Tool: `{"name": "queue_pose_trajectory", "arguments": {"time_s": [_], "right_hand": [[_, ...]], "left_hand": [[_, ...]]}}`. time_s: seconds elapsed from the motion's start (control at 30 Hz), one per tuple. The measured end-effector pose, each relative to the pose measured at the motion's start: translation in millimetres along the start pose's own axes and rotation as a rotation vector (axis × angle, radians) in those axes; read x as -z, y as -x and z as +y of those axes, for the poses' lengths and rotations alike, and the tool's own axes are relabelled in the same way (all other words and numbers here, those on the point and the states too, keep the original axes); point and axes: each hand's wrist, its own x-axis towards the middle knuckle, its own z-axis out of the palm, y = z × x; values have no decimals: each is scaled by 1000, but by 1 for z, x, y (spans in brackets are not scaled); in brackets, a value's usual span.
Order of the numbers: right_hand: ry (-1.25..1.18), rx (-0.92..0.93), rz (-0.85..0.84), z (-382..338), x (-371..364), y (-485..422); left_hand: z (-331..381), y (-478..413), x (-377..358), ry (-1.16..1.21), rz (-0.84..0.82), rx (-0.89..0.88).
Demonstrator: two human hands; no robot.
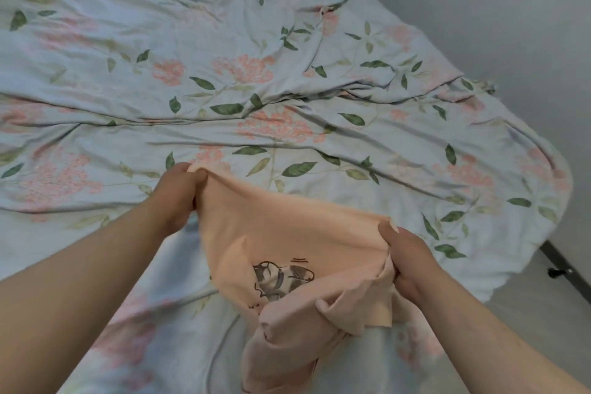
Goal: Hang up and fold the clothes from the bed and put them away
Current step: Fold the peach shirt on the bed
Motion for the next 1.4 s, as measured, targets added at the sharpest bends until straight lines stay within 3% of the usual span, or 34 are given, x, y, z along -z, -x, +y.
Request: {"name": "queue_pose_trajectory", "arguments": {"time_s": [0.33, 0.5, 0.77, 1.03, 1.17, 1.33, 1.4], "right_hand": [[189, 258, -190, -158, 39, 108], [482, 500, -61, -252, 68, 195], [584, 890, 111, -391, 117, 356], [716, 969, 209, -442, 127, 458], [677, 997, 21, -431, 104, 502], [409, 1097, -431, -390, 45, 556], [334, 1071, -510, -374, 19, 568]], "left_hand": [[171, 75, 54, 119, -21, -235], [271, 144, 89, 121, -42, -399], [440, 290, 131, 72, 31, -700], [539, 430, 138, 198, -115, -906], [563, 487, 119, 138, -255, -1015], [567, 528, 94, 22, -364, -1121], [565, 537, 89, -26, -381, -1137]]}}
